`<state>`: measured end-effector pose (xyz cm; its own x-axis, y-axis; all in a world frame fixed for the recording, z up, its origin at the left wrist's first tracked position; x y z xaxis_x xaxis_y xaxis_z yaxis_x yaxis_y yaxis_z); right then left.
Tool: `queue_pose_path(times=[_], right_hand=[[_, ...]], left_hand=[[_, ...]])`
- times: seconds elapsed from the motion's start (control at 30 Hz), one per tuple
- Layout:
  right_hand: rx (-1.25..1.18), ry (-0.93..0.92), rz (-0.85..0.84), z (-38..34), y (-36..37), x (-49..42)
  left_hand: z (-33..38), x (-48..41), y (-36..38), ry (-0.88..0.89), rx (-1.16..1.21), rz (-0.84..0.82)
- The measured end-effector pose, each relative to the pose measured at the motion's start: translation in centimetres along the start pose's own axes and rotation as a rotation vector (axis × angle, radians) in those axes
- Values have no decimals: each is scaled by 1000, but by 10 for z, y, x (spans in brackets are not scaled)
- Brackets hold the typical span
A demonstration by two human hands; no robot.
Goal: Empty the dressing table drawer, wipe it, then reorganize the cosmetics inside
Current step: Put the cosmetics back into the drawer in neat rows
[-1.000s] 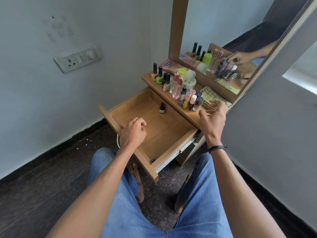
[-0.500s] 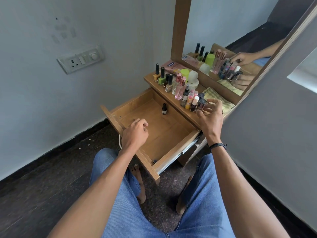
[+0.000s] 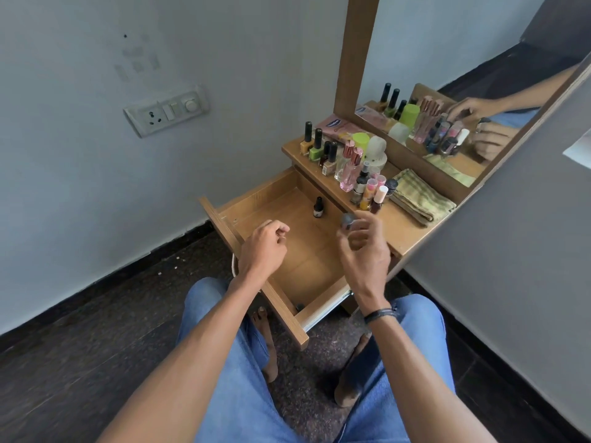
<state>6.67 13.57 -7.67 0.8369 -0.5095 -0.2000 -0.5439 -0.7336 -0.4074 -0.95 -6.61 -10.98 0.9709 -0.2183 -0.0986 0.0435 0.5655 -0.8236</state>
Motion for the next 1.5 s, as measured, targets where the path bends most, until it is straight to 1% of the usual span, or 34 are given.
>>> queue_pose_path(times=[0.1, 0.17, 0.23, 0.33, 0.43, 0.5, 0.6, 0.73, 0.83, 1.0, 1.1, 1.27, 1.5], right_hand=[[125, 14, -200, 7, 39, -4], [188, 37, -278, 11, 63, -12], [216, 94, -342, 16, 83, -23], [231, 193, -416, 22, 108, -39], [239, 236, -460, 28, 133, -52], [234, 246, -471, 29, 148, -61], [252, 255, -442, 29, 167, -76], [289, 321, -400, 35, 184, -91], [219, 342, -392, 40, 190, -95], [130, 375, -400, 41, 191, -90], [106, 411, -402, 46, 195, -87], [84, 386, -480, 39, 192, -78], [92, 406, -572, 36, 183, -82]], left_hand=[[-2, -15, -7, 44, -41, 20], [-5, -30, -11, 71, -84, -4], [-9, -47, -11, 60, -71, -51], [-18, -68, -3, -38, 24, -133], [-27, -77, 10, -159, 132, -208], [-29, -79, 18, -182, 147, -248], [-33, -84, 29, -226, 219, -285], [-41, -94, 37, -370, 530, -263], [-48, -101, 43, -462, 725, -221], [-48, -107, 47, -509, 928, -192], [-41, -111, 45, -514, 994, -176], [-36, -117, 46, -549, 1048, -152], [-36, -124, 50, -571, 1034, -173]])
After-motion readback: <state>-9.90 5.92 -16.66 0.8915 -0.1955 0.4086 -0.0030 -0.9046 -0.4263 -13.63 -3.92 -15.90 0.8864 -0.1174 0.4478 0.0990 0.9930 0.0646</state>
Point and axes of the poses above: each hand's wrist, its own x-axis away from the middle knuckle, its own y-axis out of the palm, z = x × y, the point moved 4 cm from there along -x, towards the middle knuckle, and after that the axes turned 9 degrees about y, right-handed, at the moved point
